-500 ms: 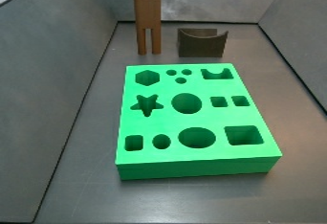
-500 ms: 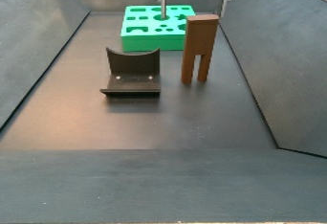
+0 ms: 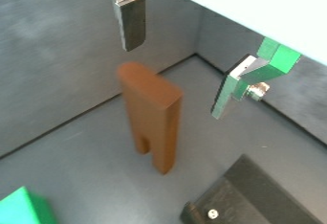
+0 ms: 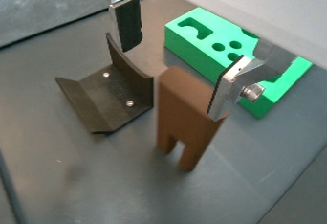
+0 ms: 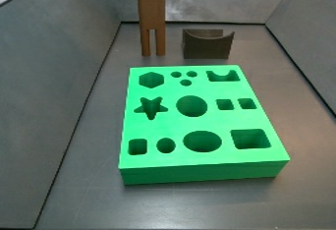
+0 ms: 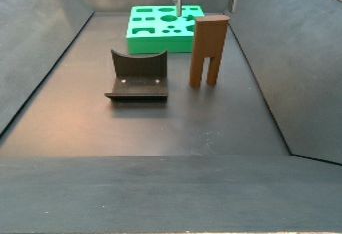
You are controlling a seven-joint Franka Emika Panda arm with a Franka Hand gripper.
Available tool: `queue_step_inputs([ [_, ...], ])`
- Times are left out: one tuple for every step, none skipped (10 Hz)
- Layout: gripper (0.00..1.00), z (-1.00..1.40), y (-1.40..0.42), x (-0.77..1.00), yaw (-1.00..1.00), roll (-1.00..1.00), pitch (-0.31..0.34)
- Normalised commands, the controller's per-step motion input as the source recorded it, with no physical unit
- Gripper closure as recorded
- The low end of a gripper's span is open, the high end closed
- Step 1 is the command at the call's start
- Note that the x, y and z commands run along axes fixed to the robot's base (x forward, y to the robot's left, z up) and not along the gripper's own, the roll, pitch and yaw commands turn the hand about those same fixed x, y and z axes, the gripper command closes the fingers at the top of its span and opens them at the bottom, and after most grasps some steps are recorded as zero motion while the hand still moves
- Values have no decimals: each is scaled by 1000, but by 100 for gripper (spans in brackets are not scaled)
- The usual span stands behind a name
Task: Pick up the square-circle object. Move up. Rotate the square-circle object. Move to above the board. Insert the square-circle object.
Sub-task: Pick up the square-circle object.
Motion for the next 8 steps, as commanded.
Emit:
queue_step_inputs([
  [0, -114, -294, -97, 414, 1, 0],
  [0, 0, -91, -69, 120, 20, 0],
  [0, -9, 0, 0, 0, 3, 10],
  [0, -137, 11, 0, 0, 0, 0],
  [0, -189, 100, 0, -43, -26, 0],
  [0, -220, 66, -51, -31, -23, -26],
  [0, -220, 37, -26, 0, -34, -44],
  [0, -200, 0, 0, 0, -33, -31],
])
